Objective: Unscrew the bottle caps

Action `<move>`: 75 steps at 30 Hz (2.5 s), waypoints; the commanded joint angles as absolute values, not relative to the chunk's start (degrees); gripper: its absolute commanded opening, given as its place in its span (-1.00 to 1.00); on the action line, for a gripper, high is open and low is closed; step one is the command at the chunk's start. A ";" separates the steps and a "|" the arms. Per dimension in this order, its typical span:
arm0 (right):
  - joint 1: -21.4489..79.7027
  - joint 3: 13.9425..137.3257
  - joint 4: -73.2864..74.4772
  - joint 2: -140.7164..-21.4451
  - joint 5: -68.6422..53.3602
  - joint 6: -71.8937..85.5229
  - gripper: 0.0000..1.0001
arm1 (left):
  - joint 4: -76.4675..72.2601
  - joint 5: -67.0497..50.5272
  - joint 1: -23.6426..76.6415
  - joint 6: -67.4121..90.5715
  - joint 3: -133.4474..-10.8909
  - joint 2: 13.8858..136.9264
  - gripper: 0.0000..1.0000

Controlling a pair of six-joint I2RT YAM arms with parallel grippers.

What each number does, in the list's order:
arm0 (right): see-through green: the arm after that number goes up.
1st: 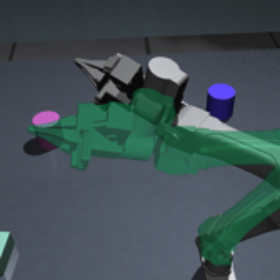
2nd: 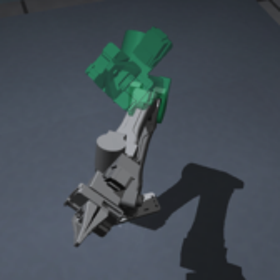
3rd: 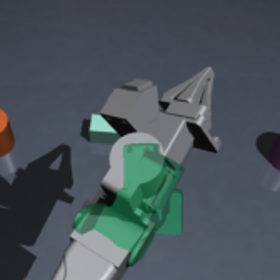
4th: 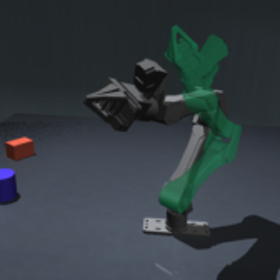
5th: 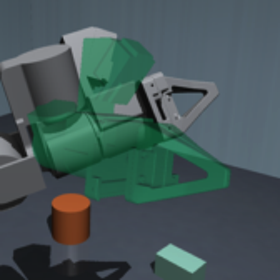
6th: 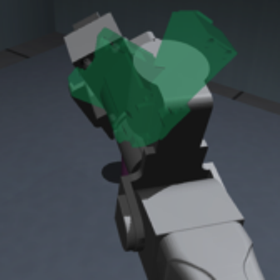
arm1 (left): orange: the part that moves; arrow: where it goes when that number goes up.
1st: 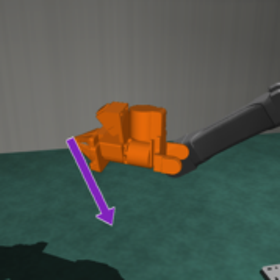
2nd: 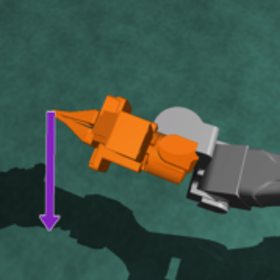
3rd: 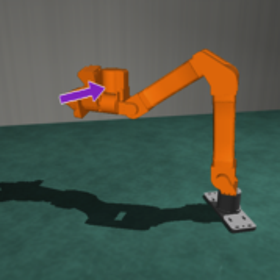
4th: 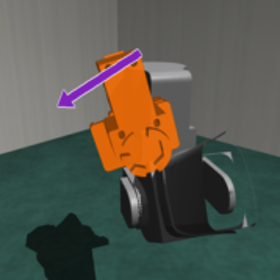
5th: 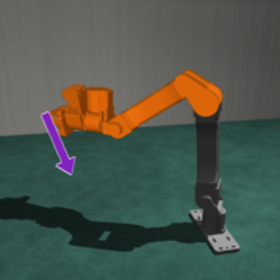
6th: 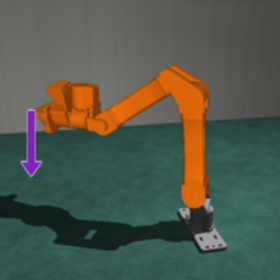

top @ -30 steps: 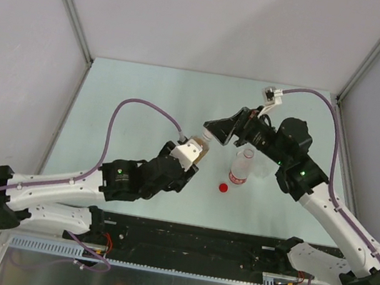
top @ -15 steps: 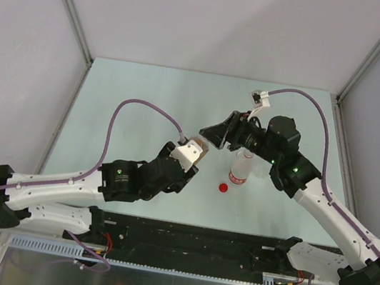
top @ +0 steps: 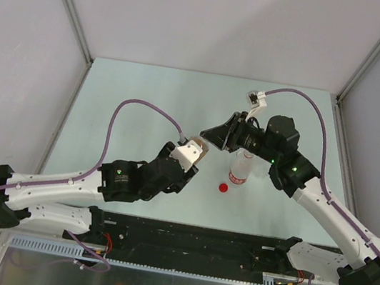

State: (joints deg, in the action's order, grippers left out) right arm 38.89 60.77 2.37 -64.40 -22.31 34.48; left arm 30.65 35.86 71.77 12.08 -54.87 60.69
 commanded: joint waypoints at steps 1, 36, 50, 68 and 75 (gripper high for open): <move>39.36 60.81 -3.21 -61.97 -26.81 32.09 -0.77 | 29.04 34.56 72.07 12.05 -55.94 59.60 -0.15; 34.95 57.96 -32.09 -58.20 -73.20 32.35 -0.63 | 3.41 -34.47 71.71 0.09 -48.72 47.12 -0.09; 33.73 57.96 -31.29 -57.42 -70.06 32.57 0.24 | 2.90 -29.15 70.84 1.20 -47.76 46.05 -0.10; 30.99 58.00 -27.99 -53.27 -60.20 30.76 0.97 | 5.62 10.79 70.84 5.04 -42.31 38.42 -0.26; 30.76 58.00 -20.16 -53.84 -44.89 30.06 0.99 | 13.69 22.43 70.88 7.49 -46.36 44.49 -0.30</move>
State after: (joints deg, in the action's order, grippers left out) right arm 31.18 57.47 -24.88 -54.00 -56.14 31.00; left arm 9.39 12.75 70.65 5.48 -42.41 41.25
